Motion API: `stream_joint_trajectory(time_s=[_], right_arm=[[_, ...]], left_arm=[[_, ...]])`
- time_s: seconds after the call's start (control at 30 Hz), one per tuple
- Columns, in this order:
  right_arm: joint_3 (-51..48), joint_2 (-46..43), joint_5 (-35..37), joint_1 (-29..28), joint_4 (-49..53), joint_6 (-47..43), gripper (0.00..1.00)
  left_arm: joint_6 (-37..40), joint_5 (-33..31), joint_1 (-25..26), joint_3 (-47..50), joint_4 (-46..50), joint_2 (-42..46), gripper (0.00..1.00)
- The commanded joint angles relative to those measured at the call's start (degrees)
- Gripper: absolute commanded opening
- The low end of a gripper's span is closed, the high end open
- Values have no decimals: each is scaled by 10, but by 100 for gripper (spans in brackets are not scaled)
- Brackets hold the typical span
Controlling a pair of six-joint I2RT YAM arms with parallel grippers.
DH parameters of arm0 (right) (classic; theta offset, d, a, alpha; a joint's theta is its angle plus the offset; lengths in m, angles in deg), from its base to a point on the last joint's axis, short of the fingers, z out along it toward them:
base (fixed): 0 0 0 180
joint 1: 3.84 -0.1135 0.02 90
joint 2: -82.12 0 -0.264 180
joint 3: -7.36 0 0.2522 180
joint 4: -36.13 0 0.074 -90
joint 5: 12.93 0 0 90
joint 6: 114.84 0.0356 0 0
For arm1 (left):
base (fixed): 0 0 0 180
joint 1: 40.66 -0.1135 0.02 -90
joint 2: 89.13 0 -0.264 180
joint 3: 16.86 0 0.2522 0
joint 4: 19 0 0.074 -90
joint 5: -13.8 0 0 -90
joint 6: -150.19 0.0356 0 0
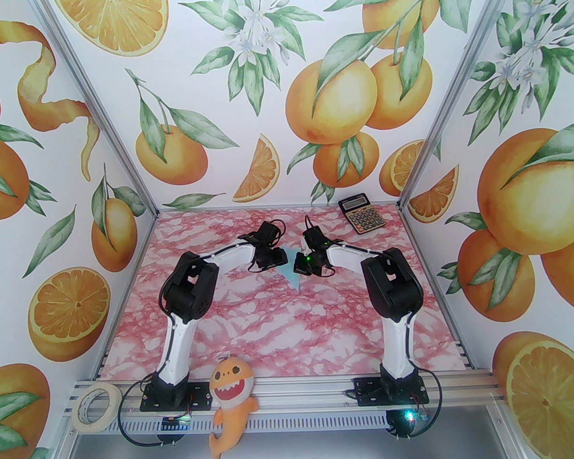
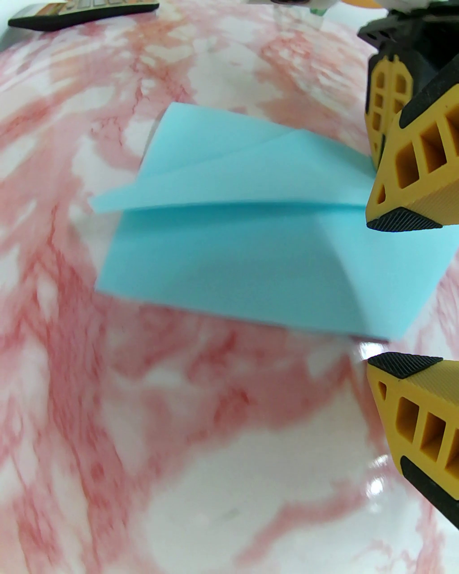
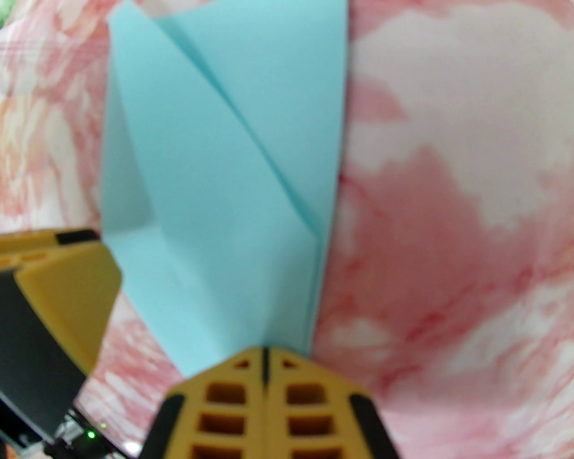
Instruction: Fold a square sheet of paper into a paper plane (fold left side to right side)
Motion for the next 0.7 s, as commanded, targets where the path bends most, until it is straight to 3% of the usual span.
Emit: stream_joint_trajectory(time_s=[0.0,0.47,0.67], right_arm=[[-30,20,46,2,48,6,1],[-32,23,39,-1,44,10,1],[-34,22,40,-1,45,9,0]], left_arm=[[0,-2,-6,-6,25,6,51],[-24,118,9,-3,-55,-21,50],[-30,118,11,0,-60,-17,50]])
